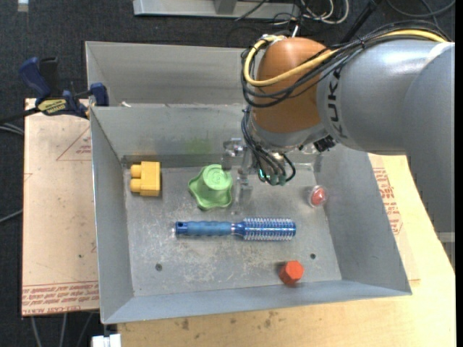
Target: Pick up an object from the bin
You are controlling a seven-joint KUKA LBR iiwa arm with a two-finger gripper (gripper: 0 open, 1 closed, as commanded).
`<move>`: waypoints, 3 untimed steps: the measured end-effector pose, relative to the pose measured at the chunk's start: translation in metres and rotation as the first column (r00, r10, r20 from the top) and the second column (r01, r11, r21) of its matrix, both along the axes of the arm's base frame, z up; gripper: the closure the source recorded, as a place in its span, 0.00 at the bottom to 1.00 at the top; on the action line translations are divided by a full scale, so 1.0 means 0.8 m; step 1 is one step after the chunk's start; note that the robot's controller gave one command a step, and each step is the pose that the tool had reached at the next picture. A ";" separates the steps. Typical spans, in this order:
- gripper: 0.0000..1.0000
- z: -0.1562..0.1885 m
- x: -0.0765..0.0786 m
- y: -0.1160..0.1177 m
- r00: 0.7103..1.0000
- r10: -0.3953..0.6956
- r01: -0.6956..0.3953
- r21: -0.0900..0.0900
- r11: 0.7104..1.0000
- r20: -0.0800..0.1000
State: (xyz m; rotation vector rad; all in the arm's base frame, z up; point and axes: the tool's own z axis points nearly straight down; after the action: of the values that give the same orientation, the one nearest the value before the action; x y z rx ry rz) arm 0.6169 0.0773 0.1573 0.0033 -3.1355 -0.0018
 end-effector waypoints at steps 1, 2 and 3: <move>0.00 -0.069 -0.036 0.038 0.979 0.202 -0.203 0.001 0.979 0.029; 0.00 -0.073 -0.038 0.038 0.996 0.089 -0.089 0.003 0.996 0.029; 0.00 -0.075 -0.042 0.040 0.999 -0.032 0.032 0.007 0.999 0.033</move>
Offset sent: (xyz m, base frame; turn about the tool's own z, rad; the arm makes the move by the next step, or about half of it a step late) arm -0.0479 0.0382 -0.0873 -0.2445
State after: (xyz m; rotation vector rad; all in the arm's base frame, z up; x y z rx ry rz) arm 0.5837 0.1096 0.0972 -0.0476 -3.1679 -0.0119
